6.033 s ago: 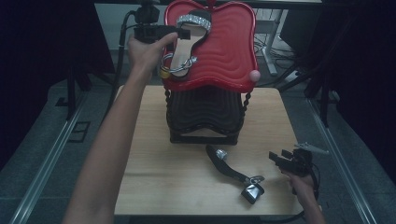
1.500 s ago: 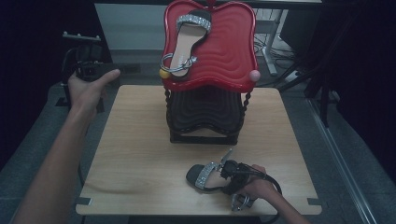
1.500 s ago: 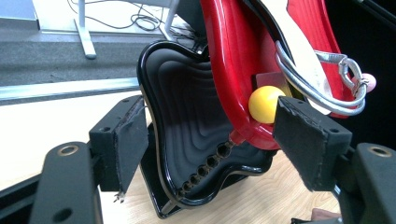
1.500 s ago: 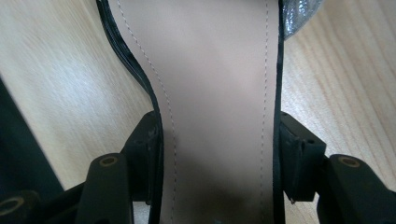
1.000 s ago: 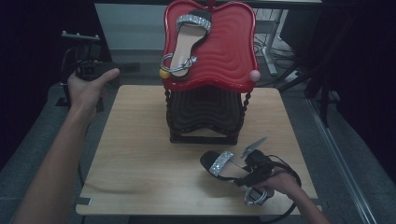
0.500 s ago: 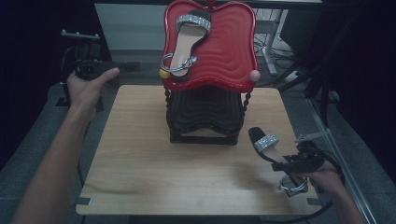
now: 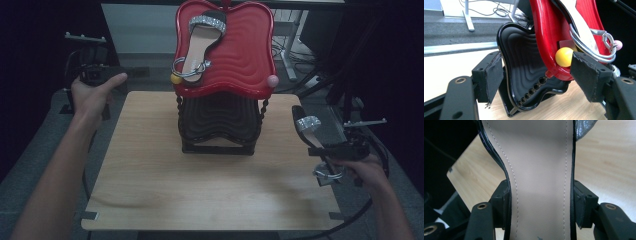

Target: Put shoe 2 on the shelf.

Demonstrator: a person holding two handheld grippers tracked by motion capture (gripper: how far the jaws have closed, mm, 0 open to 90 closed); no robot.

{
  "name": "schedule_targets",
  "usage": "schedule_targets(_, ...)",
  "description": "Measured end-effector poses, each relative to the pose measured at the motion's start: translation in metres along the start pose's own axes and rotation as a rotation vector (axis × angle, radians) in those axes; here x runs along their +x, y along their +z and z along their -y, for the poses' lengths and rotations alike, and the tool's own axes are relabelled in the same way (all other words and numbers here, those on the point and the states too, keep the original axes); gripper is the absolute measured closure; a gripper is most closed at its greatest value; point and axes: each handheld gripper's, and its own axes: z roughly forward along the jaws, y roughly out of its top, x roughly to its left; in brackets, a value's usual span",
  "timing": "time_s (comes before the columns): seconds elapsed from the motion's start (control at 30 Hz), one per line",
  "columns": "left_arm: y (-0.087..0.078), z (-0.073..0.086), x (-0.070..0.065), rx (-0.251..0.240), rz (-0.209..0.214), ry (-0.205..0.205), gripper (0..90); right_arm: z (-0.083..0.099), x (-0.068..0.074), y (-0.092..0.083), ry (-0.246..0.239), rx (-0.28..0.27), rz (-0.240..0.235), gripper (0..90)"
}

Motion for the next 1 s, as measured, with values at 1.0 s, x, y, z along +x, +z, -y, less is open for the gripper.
schedule_targets(1.0, -0.001, -0.001, 0.001, 0.000, 0.000, 0.002, 26.4, -0.139, 0.063, -0.041, -0.038, -0.141, -0.017, 42.7)
